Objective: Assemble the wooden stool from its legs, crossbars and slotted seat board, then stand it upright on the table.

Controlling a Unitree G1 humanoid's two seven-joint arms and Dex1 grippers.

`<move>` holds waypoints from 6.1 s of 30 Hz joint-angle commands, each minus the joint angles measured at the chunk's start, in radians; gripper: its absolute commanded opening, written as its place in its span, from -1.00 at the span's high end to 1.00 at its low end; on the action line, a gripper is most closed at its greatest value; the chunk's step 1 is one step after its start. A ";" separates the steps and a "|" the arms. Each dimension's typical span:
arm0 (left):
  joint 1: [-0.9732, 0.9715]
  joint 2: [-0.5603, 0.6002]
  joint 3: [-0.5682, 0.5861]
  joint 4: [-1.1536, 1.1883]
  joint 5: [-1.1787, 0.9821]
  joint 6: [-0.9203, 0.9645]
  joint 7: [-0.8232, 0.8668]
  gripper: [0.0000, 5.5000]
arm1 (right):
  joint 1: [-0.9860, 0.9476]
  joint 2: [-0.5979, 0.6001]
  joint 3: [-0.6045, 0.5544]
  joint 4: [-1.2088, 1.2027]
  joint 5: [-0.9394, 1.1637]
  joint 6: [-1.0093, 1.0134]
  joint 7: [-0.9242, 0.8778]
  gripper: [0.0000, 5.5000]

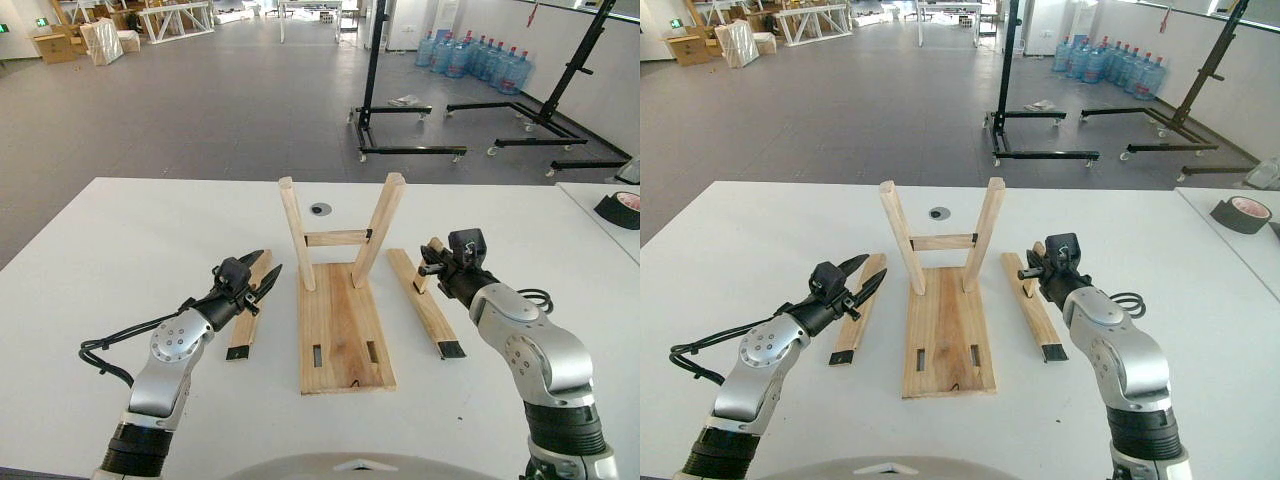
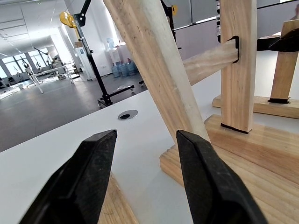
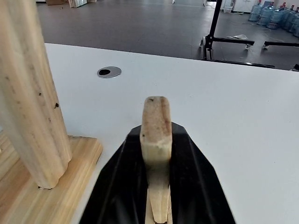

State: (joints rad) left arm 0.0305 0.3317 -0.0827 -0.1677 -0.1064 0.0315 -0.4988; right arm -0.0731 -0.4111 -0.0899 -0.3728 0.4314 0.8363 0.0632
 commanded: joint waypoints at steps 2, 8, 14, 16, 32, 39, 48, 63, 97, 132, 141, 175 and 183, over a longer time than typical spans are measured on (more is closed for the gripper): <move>0.003 0.004 -0.013 0.022 0.017 -0.012 -0.002 0.16 | -0.002 0.017 -0.012 0.023 -0.013 -0.024 0.041 0.51; 0.003 0.008 -0.013 0.033 0.014 -0.018 -0.004 0.16 | -0.005 0.016 0.003 0.016 -0.079 -0.077 0.047 0.13; -0.003 0.014 -0.016 0.029 0.002 -0.006 -0.025 0.16 | -0.004 0.012 0.029 0.004 -0.160 -0.164 0.065 -0.02; -0.007 0.013 -0.017 0.032 0.000 -0.006 -0.029 0.16 | -0.021 0.024 0.023 -0.005 -0.170 -0.185 0.066 -0.02; -0.029 0.010 -0.031 0.054 0.016 -0.018 -0.048 0.16 | -0.219 0.063 -0.037 -0.023 -0.192 -0.236 0.067 -0.02; -0.030 0.007 -0.037 0.062 0.021 -0.021 -0.045 0.16 | -0.369 0.094 -0.031 0.062 -0.219 -0.220 0.036 -0.02; -0.031 0.013 -0.046 0.072 0.023 -0.026 -0.049 0.16 | -0.105 0.195 0.033 0.424 -0.302 -0.444 0.029 -0.02; 0.046 -0.012 -0.006 0.009 -0.023 -0.010 -0.013 0.16 | -0.240 0.126 -0.245 0.073 -0.005 -0.321 0.063 -0.02; 0.082 -0.066 0.036 -0.092 -0.100 0.038 0.057 -0.30 | 0.274 0.069 -0.001 -0.022 -0.137 0.083 0.124 -0.04; 0.002 0.054 0.155 -0.313 -1.183 0.613 -0.254 -0.30 | -0.036 -0.041 -0.076 -0.169 0.789 0.138 0.663 0.26; -0.008 0.057 0.180 -0.320 -1.199 0.621 -0.244 -0.30 | 0.055 -0.090 0.015 -0.208 0.754 0.105 0.726 0.26; -0.021 0.041 0.241 -0.248 -1.103 0.552 -0.324 0.26 | 0.173 -0.172 0.108 -0.171 0.509 -0.064 0.810 -0.24; -0.036 0.132 0.310 -0.188 -1.011 0.537 -0.364 0.27 | 0.346 -0.325 -0.072 -0.120 0.429 -0.179 0.932 -0.46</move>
State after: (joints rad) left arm 0.0066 0.4164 0.2207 -0.3540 -1.1665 0.5796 -0.8325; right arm 0.2703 -0.7165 -0.1085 -0.5276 0.8805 0.6846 0.9917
